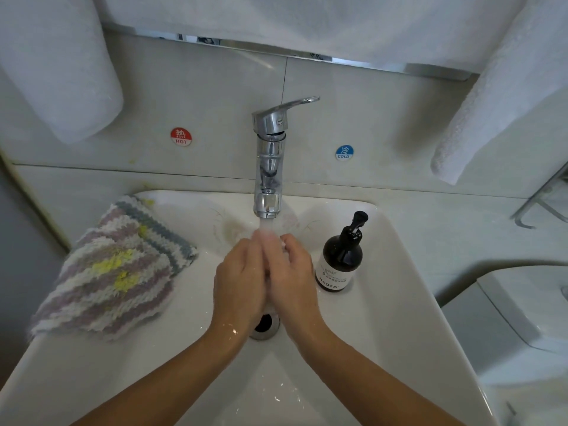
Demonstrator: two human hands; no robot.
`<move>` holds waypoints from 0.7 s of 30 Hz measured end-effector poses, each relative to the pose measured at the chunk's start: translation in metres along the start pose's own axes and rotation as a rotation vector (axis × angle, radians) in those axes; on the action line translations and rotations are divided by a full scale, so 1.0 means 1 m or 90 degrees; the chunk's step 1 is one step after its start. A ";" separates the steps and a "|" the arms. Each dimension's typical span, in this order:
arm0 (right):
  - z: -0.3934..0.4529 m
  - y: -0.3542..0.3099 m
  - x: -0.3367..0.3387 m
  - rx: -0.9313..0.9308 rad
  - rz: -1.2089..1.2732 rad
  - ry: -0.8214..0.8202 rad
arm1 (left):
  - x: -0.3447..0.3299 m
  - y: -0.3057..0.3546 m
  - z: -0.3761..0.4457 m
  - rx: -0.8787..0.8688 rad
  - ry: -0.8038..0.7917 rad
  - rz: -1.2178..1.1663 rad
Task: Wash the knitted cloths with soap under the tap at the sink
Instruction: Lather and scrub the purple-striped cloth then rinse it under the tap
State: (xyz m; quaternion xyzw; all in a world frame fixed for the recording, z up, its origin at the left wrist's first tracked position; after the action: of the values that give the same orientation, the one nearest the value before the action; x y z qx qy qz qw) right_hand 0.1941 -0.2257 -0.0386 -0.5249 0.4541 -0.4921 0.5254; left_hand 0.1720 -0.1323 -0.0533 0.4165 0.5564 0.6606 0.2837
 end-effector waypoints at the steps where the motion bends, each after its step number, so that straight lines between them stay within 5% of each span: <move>1: 0.000 0.001 -0.001 -0.006 -0.002 0.012 | 0.002 0.004 -0.003 -0.003 0.017 -0.016; 10: -0.004 -0.007 0.001 0.029 0.024 0.018 | 0.008 0.021 -0.006 -0.082 0.035 0.005; 21: 0.000 0.008 -0.006 -0.115 -0.038 -0.113 | 0.031 0.020 0.005 -0.079 0.156 -0.073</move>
State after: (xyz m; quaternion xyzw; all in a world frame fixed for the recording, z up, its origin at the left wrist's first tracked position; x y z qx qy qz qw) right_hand 0.1938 -0.2203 -0.0468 -0.6247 0.4325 -0.4167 0.4992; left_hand 0.1631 -0.1085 -0.0267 0.2817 0.5678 0.7225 0.2760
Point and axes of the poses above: each hand's wrist, its own z-axis towards the middle knuckle, its own x-axis out of the back of the hand, y = z × x, the point moved 7 cm from there along z, towards the middle knuckle, and after that the axes turned 4 degrees about z, right-handed, at the moved point
